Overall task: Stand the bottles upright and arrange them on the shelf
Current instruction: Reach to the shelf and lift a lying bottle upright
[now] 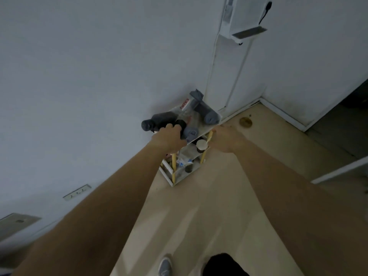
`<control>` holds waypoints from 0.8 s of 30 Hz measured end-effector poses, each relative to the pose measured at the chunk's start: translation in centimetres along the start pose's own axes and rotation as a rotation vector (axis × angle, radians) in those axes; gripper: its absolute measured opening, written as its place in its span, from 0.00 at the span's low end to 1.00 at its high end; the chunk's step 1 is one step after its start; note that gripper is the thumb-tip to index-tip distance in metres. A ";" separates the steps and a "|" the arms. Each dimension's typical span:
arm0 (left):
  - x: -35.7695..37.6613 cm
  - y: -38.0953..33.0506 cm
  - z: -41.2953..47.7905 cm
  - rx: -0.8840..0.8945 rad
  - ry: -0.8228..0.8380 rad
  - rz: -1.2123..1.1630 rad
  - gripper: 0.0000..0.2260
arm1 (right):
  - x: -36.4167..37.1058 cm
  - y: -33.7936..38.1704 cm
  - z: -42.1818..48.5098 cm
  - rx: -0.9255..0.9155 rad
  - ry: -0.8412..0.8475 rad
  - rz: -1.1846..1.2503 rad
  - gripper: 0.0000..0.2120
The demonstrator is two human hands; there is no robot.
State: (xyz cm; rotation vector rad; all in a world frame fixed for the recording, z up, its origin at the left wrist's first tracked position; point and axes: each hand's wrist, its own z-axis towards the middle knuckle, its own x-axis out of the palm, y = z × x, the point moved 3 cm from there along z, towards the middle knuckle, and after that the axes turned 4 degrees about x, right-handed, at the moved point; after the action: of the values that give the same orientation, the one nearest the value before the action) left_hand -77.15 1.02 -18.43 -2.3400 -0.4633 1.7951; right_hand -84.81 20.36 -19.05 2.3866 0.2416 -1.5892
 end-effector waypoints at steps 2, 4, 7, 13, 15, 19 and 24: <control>1.0 -0.3 4.4 -0.006 0.026 -0.016 0.25 | -0.6 -1.2 4.0 -0.022 0.041 -0.013 0.22; 2.0 -0.6 8.9 -0.030 0.040 -0.041 0.25 | -1.0 -2.7 8.4 -0.041 0.042 -0.025 0.22; 4.0 -1.0 15.0 -0.116 0.060 -0.132 0.24 | -0.6 -5.4 15.8 -0.042 0.089 0.005 0.27; 7.6 -1.7 25.2 -0.326 0.121 -0.354 0.24 | 0.3 -8.8 28.5 -0.093 0.248 0.111 0.31; 8.3 -1.7 27.6 -0.368 0.077 -0.412 0.24 | 0.5 -8.9 32.3 -0.110 0.285 0.131 0.35; 9.2 -1.0 32.6 -0.445 -0.011 -0.524 0.22 | 1.3 -8.8 39.6 -0.121 0.312 0.164 0.34; 9.7 0.6 38.6 -0.642 -0.266 -0.877 0.19 | 1.3 -7.7 46.8 -0.041 0.256 0.390 0.35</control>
State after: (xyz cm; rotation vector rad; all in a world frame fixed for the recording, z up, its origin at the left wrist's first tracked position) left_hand -111.94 1.26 -37.83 -1.6548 -1.9654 1.5977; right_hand -127.59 13.28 -38.29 2.4149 -0.1370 -1.0979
